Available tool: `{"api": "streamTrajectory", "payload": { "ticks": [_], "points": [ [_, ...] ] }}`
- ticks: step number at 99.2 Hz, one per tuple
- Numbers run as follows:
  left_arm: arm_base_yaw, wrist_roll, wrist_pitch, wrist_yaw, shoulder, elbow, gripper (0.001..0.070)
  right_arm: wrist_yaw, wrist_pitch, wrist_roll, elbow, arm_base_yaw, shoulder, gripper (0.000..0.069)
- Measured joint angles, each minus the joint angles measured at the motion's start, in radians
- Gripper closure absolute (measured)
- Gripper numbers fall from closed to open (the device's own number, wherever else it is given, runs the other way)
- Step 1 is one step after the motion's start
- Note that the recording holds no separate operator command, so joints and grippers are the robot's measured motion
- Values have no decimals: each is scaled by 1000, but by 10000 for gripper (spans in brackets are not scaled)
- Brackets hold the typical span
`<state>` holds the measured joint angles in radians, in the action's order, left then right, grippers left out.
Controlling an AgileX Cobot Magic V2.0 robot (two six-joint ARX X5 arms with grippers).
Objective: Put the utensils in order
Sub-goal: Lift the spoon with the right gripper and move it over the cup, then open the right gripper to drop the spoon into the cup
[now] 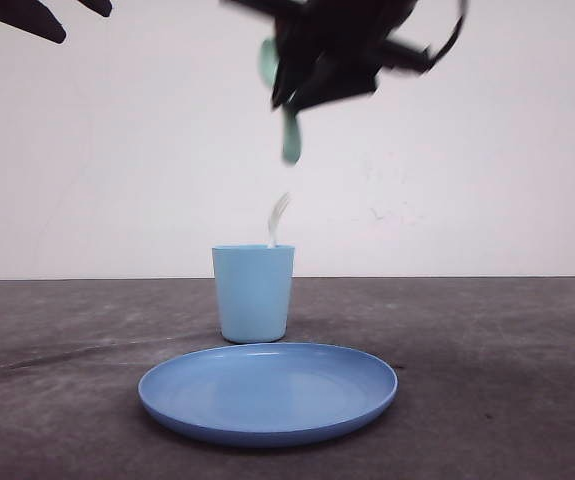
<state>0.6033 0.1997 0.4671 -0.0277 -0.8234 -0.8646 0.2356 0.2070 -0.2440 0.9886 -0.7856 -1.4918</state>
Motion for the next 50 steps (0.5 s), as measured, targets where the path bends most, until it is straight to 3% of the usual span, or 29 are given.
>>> {"api": "streamTrajectory", "payload": {
  "ticks": [24,42,50],
  "points": [
    [0,8,0,0,0,0,436,0,180,54,0,0,-157,616],
    [0,13,1,0,0,0,436,0,195,64,0,0,-214,614],
    [0,14,1,0,0,0,436,0,193,65,0,0,-222,579]
  ]
}}
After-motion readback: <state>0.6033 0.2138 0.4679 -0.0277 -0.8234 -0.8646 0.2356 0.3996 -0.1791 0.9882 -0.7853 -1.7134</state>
